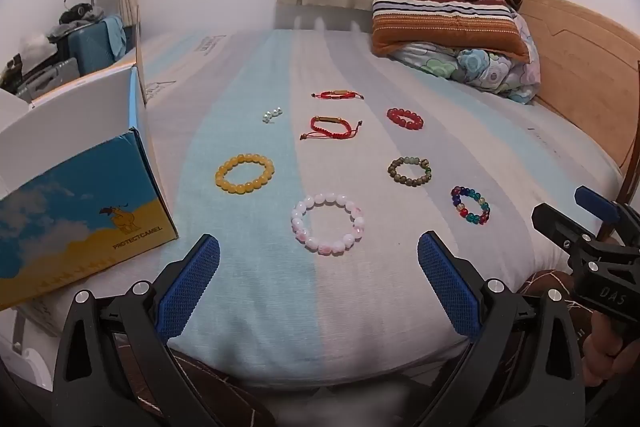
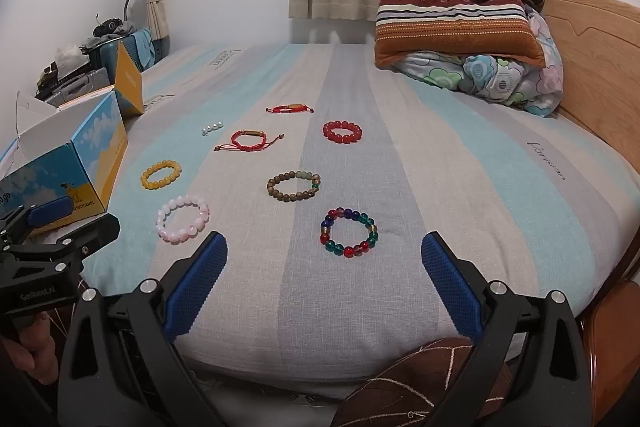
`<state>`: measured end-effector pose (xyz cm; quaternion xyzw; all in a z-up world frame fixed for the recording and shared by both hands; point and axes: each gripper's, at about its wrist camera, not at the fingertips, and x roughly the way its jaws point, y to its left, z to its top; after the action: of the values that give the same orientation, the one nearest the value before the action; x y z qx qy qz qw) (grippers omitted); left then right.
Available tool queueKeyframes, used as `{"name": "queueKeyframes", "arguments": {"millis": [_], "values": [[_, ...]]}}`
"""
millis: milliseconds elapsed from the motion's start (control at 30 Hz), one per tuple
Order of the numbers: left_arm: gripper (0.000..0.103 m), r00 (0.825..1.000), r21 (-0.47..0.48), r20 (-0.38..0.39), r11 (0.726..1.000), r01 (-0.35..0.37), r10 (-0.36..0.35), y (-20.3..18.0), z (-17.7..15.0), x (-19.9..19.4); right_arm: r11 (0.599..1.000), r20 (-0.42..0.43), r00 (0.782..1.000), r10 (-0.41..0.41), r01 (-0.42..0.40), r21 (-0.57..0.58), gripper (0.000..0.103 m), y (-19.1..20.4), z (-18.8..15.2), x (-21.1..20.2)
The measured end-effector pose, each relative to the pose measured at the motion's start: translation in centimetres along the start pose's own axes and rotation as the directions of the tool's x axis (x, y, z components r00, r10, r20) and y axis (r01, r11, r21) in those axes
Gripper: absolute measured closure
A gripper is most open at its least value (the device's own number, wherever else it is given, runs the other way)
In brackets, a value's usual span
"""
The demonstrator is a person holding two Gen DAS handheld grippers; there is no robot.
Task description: Organize jewelry
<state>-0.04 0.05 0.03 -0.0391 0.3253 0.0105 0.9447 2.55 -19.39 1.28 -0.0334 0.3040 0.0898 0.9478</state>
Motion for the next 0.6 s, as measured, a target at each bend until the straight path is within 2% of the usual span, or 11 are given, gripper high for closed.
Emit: {"name": "queueKeyframes", "arguments": {"millis": [600], "values": [[0.006, 1.0, 0.005, -0.016, 1.0, 0.014, -0.014, -0.19, 0.04, 0.08, 1.0, 0.002, 1.0, 0.0, 0.0, 0.001, 0.009, 0.16, -0.03, 0.08]]}}
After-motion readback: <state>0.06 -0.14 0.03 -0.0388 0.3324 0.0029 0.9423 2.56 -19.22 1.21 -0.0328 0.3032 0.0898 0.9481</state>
